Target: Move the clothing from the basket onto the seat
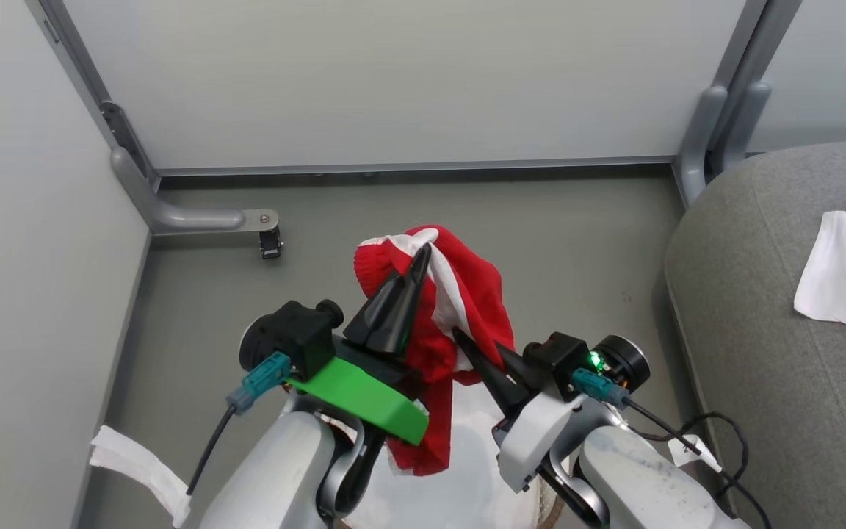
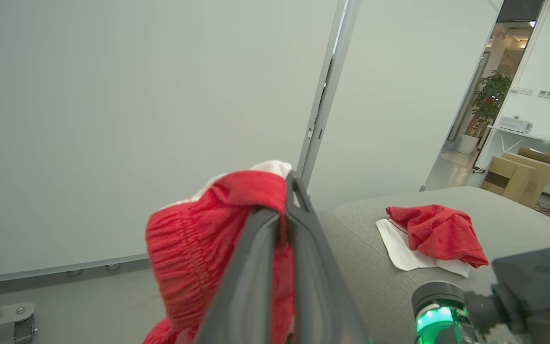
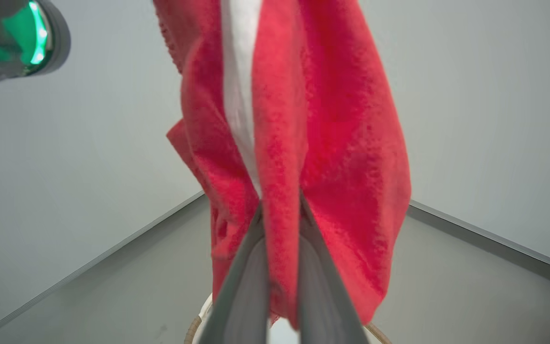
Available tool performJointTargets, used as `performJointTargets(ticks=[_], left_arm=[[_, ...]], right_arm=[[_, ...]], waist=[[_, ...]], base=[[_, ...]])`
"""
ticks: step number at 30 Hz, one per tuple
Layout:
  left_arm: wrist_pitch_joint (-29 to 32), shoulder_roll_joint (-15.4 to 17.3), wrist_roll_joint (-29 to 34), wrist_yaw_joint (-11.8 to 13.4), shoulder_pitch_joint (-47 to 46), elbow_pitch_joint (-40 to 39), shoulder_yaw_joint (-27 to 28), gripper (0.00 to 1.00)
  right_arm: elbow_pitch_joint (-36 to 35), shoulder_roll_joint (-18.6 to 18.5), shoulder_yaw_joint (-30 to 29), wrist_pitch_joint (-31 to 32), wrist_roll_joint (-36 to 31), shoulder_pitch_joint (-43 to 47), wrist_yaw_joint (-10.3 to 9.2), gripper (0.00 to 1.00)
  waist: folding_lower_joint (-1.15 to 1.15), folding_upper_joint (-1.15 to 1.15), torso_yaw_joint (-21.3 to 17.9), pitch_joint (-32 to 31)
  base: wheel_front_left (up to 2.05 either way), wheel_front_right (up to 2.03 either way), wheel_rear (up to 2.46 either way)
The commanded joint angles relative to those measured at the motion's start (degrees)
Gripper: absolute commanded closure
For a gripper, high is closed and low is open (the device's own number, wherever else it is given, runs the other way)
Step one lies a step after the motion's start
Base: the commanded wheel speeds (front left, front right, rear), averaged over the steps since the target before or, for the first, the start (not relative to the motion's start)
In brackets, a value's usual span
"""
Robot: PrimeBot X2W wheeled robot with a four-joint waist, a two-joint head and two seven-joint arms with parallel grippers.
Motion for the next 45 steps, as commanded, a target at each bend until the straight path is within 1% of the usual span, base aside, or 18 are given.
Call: performJointTargets(ticks=[1, 2, 3, 4, 5, 6, 10, 13, 18, 21, 26, 30, 34, 37, 39, 42, 45], left_arm=[[-0.03, 0.16, 0.76, -0.08, -0.33, 0.24, 1.11, 1.00], [-0.02, 0.11, 0.94, -0.07, -0.16, 0.34, 1.55, 1.00], [-0.02, 0.05, 1.34, -0.03, 0.12, 0.48, 2.16, 0.85], [-0.02, 0.01, 1.81, 0.00, 0.36, 0.55, 2.76, 0.58], [-0.02, 0.00, 2.54, 0.03, 0.64, 0.76, 3.15, 0.10], [-0.02, -0.03, 2.98, 0.02, 0.91, 0.77, 3.72, 0.00], [0.00, 0.02, 5.51, -0.02, 2.36, 0.46, 5.49, 0.00], [0.00, 0.10, 7.73, -0.06, 3.40, 0.48, 6.25, 0.00], [0.01, 0.71, 9.88, -0.08, 4.23, 0.51, 5.56, 0.00], [0.02, 0.89, 10.56, -0.09, 4.29, 1.03, 4.78, 0.00], [0.01, 1.47, 10.48, -0.09, 3.94, 1.98, 4.05, 0.00], [0.02, 1.54, 10.01, -0.10, 3.32, 2.55, 3.25, 0.00], [0.01, 1.57, 9.71, -0.09, 2.63, 3.30, 2.33, 0.00], [0.02, 1.58, 10.27, -0.09, 2.07, 3.59, 2.36, 0.00], [0.02, 1.44, 10.60, -0.09, 1.72, 3.77, 1.95, 0.00], [0.02, 1.34, 10.98, -0.09, 1.00, 4.09, 1.21, 0.00], [0.02, 1.58, 10.86, -0.10, 0.19, 4.59, 0.63, 0.00]], right_arm=[[-0.23, -0.29, -0.91, -0.13, -0.55, 0.67, -0.06, 1.00], [-0.30, -0.29, -1.47, -0.13, -0.65, 0.93, -0.06, 1.00], [-0.46, -0.26, -2.01, -0.14, -0.93, 1.22, -0.06, 1.00], [-0.76, -0.27, -2.41, -0.14, -1.16, 1.43, -0.06, 1.00], [-1.16, -0.30, -3.11, -0.13, -1.28, 1.66, -0.06, 1.00], [-1.43, -0.30, -3.64, -0.14, -1.57, 1.85, -0.06, 1.00], [-2.38, -0.29, -6.69, -0.14, -2.10, 2.90, -0.07, 1.00], [-3.46, -0.26, -9.34, -0.14, -2.86, 3.86, -0.06, 1.00], [-5.75, -0.24, -12.88, -0.14, -3.97, 4.23, -0.06, 1.00], [-7.35, -0.25, -14.92, -0.14, -3.98, 4.60, -0.06, 1.00], [-9.77, -0.21, -15.99, -0.14, -3.18, 4.87, -0.06, 1.00], [-11.06, -0.21, -16.83, -0.14, -2.83, 5.67, -0.06, 1.00], [-11.76, -0.20, -17.71, -0.14, -2.84, 5.94, -0.06, 1.00], [-11.04, -0.19, -18.04, -0.14, -4.55, 4.83, -0.06, 1.00], [-10.43, -0.40, -18.85, -0.14, -5.98, 3.26, -0.06, 1.00], [-9.91, -1.89, -19.24, -0.14, -7.73, 0.29, -0.06, 1.00], [-9.35, -3.53, -19.97, -0.14, -7.55, -3.35, -0.06, 1.00]], waist=[[0.00, 0.00, -0.82, 0.42], [0.00, 0.00, -1.15, 0.54], [0.00, 0.00, -1.73, 0.76], [0.00, 0.00, -2.25, 0.93], [0.00, 0.00, -3.03, 1.16], [0.00, 0.00, -3.70, 1.33], [0.00, 0.00, -7.77, 1.76], [0.00, 0.00, -11.59, 1.94], [0.00, 0.00, -18.05, 3.04], [0.00, 0.00, -22.05, 4.02], [0.00, 0.00, -28.34, 5.58], [0.00, 0.00, -32.02, 6.39], [0.00, 0.00, -34.59, 7.26], [0.00, 0.00, -35.60, 8.14], [0.00, 0.00, -35.80, 8.90], [0.00, 0.00, -35.66, 10.30], [0.00, 0.00, -34.98, 11.92]], base=[[0.00, 0.00, 0.00], [0.00, 0.00, 0.00], [0.00, 0.00, 0.00], [0.00, 0.00, 0.00], [0.00, 0.00, 0.00], [0.00, 0.00, 0.00], [0.00, 0.00, 0.00], [0.00, 0.00, 0.00], [0.00, 0.00, 0.00], [0.00, 0.00, 0.00], [0.00, 0.00, 0.00], [0.00, 0.00, 0.00], [0.00, 0.00, 0.00], [0.00, 0.00, 0.00], [0.00, 0.00, 0.00], [0.00, 0.00, 0.00], [0.00, 0.00, 0.00]])
